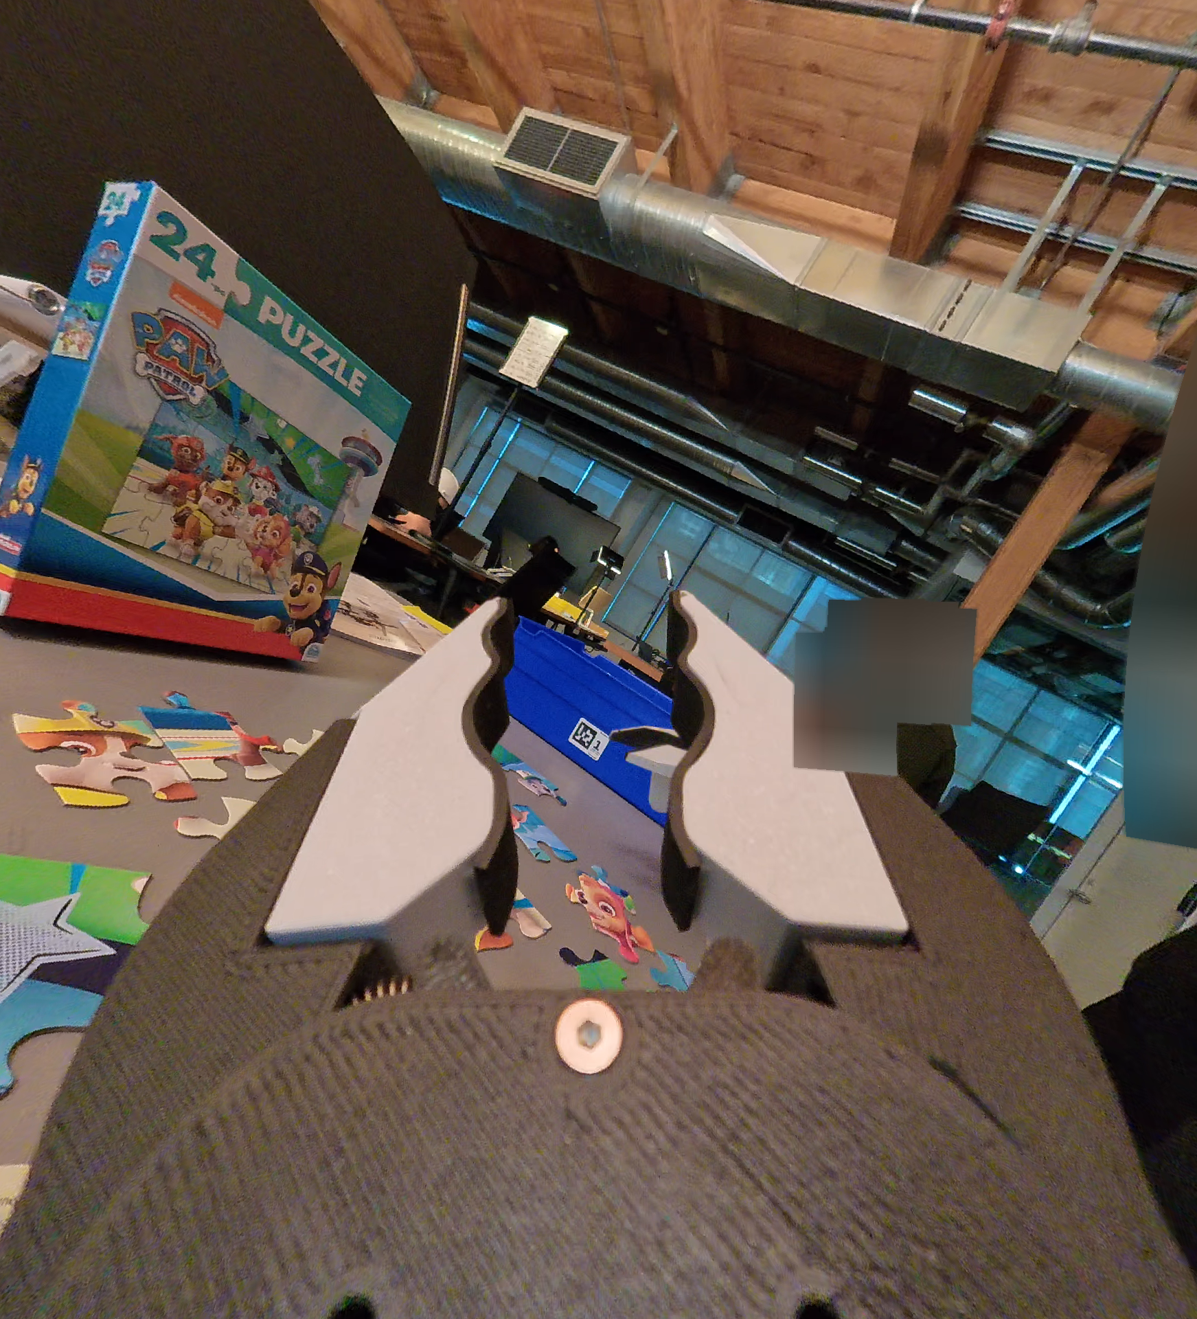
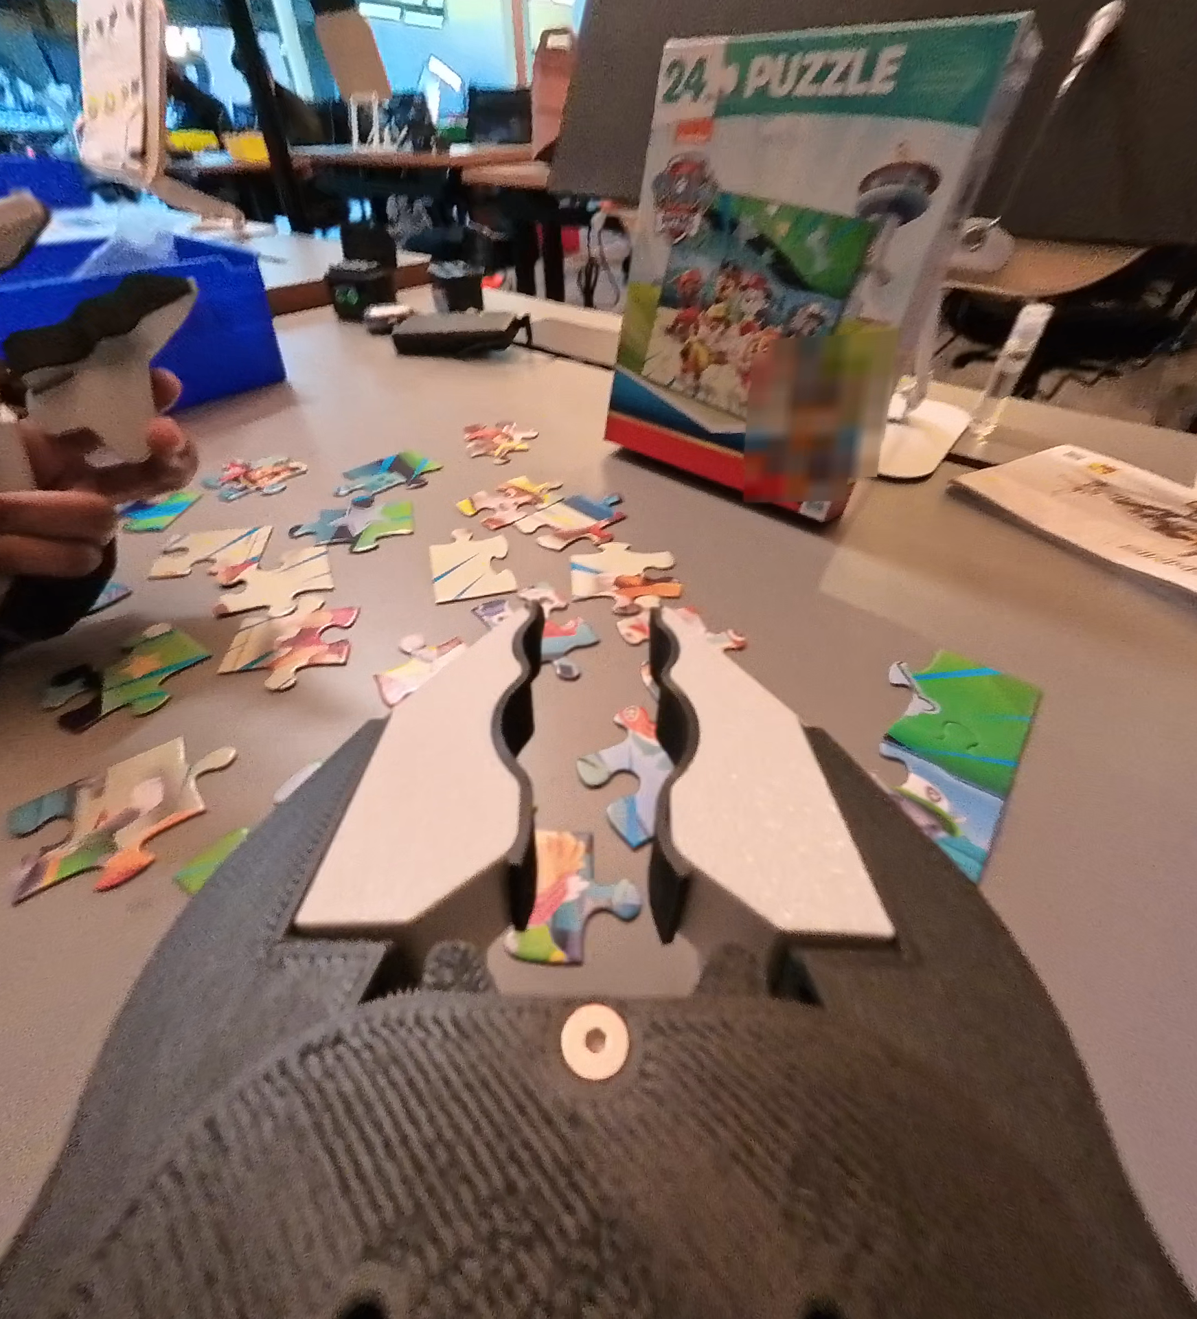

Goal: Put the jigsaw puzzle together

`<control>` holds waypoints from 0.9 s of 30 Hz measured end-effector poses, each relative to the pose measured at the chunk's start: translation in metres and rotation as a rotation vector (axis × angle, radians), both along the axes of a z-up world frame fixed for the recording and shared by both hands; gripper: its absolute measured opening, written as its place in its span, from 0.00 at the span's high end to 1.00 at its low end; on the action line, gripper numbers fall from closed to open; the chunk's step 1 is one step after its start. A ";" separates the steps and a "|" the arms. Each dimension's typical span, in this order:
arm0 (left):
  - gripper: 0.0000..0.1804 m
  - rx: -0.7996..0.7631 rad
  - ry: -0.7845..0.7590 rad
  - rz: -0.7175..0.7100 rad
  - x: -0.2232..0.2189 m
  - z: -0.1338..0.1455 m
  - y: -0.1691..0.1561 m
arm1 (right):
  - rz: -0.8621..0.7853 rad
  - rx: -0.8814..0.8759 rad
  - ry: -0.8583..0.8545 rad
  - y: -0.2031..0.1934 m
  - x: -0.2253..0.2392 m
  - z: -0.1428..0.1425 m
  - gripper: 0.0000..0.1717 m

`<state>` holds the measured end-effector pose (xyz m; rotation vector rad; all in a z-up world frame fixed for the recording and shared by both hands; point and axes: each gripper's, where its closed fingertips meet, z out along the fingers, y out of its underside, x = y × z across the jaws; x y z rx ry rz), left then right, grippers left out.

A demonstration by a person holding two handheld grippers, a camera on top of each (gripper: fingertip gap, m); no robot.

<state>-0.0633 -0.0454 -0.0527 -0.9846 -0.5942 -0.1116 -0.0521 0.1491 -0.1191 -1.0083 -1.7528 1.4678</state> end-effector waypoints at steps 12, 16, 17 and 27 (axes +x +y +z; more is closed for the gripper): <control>0.77 -0.036 -0.010 -0.035 0.004 -0.005 0.011 | -0.011 -0.244 0.114 0.026 0.010 0.025 0.83; 0.77 -0.047 -0.009 -0.026 0.003 -0.006 0.012 | -0.014 -0.211 0.121 0.023 0.010 0.024 0.83; 0.77 -0.050 -0.009 -0.026 0.003 -0.007 0.012 | -0.013 -0.198 0.121 0.021 0.010 0.023 0.83; 0.77 -0.051 -0.011 -0.022 0.002 -0.007 0.012 | -0.043 -0.115 0.146 0.019 0.008 0.021 0.84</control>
